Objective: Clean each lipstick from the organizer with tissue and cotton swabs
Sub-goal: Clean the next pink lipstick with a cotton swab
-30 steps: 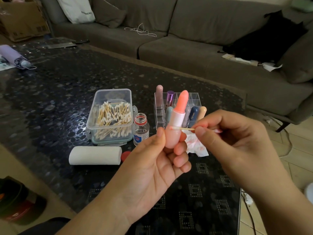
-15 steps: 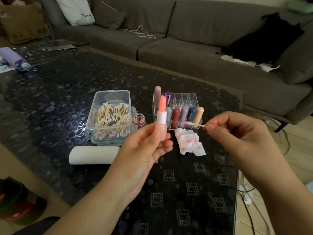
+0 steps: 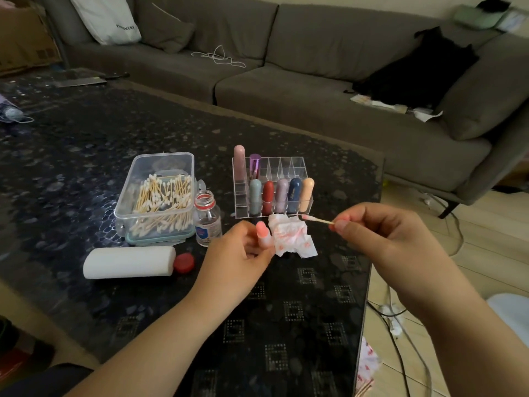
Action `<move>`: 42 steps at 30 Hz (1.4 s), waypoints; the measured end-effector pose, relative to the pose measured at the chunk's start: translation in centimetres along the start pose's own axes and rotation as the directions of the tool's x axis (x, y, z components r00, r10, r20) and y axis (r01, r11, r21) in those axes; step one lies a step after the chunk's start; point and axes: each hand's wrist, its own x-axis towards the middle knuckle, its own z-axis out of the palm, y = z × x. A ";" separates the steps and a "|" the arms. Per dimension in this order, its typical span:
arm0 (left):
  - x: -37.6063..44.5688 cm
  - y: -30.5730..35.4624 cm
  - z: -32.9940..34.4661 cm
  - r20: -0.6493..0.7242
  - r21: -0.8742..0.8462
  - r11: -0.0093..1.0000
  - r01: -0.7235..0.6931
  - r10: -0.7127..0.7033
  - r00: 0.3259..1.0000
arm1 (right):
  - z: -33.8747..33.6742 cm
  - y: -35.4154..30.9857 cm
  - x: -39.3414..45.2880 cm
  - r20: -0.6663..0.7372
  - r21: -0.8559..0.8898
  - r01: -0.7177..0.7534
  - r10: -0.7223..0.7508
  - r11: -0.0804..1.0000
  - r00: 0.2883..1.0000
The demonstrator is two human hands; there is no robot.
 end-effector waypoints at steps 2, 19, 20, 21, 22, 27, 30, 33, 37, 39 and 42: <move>0.1 -0.2 0.4 0.016 0.111 0.993 -0.051 0.049 0.999 | -0.3 0.0 -0.1 0.000 0.010 -0.009 0.009 1.000 1.000; 0.6 -1.2 1.3 0.091 0.531 0.828 -0.181 0.157 0.983 | -0.8 -0.1 -0.7 -0.012 0.018 -0.001 0.001 1.000 1.000; 0.7 -1.2 1.2 0.092 0.534 0.826 -0.183 0.158 0.983 | -0.7 -0.1 -0.7 -0.007 0.013 -0.004 0.004 1.000 1.000; 0.7 -1.2 1.2 0.095 0.534 0.826 -0.182 0.155 0.983 | -0.7 -0.1 -0.7 -0.002 0.007 -0.006 0.006 1.000 1.000; 0.7 -1.2 1.2 0.099 0.534 0.827 -0.178 0.148 0.984 | -0.6 0.0 -0.7 0.002 -0.001 -0.007 0.007 1.000 1.000; 0.6 -1.0 0.8 0.136 0.543 0.820 -0.181 0.127 0.982 | -0.3 0.0 -0.6 0.011 -0.030 -0.007 0.008 1.000 1.000; 0.4 -0.8 0.4 0.144 0.524 0.833 -0.181 0.123 0.982 | -0.1 0.0 -0.5 0.007 -0.019 -0.008 0.008 1.000 1.000; -0.1 -0.5 -0.6 0.119 0.560 0.797 -0.225 0.191 0.974 | 0.1 0.1 -0.3 0.011 -0.027 -0.005 0.005 1.000 1.000; -0.6 -0.2 -2.3 0.115 0.669 0.711 -0.218 0.191 0.975 | 0.5 0.1 -0.1 0.024 -0.052 -0.003 0.005 0.999 1.000; -0.5 -0.4 -2.6 0.138 0.718 0.666 -0.201 0.148 0.979 | 0.7 0.2 -0.1 0.037 -0.071 -0.006 0.008 0.997 0.999; 0.0 -1.5 -2.6 0.191 0.732 0.646 -0.218 0.112 0.975 | 1.1 0.2 -0.1 0.059 -0.070 -0.016 0.020 0.997 0.998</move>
